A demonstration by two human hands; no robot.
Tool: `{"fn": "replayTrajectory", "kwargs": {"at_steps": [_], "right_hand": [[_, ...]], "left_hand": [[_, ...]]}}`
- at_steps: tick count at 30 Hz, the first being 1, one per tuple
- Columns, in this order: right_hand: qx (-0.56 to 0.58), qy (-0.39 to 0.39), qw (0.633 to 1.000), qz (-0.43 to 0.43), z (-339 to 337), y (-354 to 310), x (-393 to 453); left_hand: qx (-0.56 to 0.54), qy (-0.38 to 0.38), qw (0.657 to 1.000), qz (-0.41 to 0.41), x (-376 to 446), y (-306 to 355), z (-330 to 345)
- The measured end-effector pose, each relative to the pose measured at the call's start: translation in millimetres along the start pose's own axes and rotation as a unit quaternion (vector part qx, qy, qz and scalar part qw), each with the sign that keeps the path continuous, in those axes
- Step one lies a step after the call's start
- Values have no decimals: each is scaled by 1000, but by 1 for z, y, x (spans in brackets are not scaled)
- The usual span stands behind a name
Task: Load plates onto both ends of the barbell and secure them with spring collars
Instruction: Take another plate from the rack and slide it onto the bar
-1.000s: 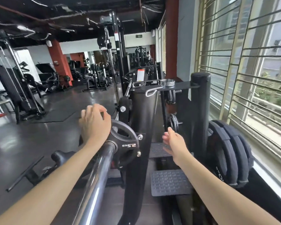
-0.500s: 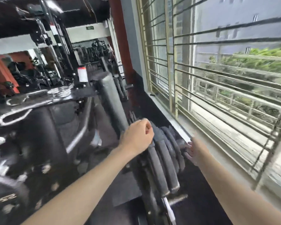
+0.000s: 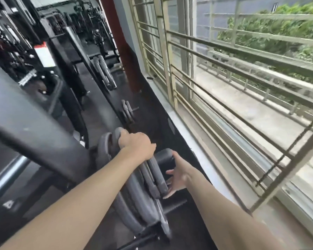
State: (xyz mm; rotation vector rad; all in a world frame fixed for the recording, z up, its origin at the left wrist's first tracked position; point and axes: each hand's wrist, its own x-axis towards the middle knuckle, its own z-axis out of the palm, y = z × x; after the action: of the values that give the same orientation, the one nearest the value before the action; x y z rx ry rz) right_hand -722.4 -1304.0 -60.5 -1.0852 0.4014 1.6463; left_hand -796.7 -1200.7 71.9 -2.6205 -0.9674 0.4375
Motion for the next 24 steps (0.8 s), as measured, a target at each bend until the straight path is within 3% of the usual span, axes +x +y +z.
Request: {"fn": "replayTrajectory", "kwargs": {"at_steps": [4,8,12,16,21,24], "right_hand": [[-1,-3,1000,7,-10,-2,7],[-39,57,998,8,-15,-11,5],[-98,119,988,-22,-25,-22,1],[-69,150,977,-134,-52,-26,-11],[-34,129,962,-238,-54,-36,-56],[-26,132,941,-311,-34,-36,-77]], "left_hand": [[-92,-37,994,-49,10,10,-4],[-181,-30,981,-61,15,18,-4],[-284,-2,959,-14,20,44,-10],[-352,26,932,78,15,74,-21],[-405,73,904,118,-8,72,-55],[-432,91,892,101,-31,48,-74]]}}
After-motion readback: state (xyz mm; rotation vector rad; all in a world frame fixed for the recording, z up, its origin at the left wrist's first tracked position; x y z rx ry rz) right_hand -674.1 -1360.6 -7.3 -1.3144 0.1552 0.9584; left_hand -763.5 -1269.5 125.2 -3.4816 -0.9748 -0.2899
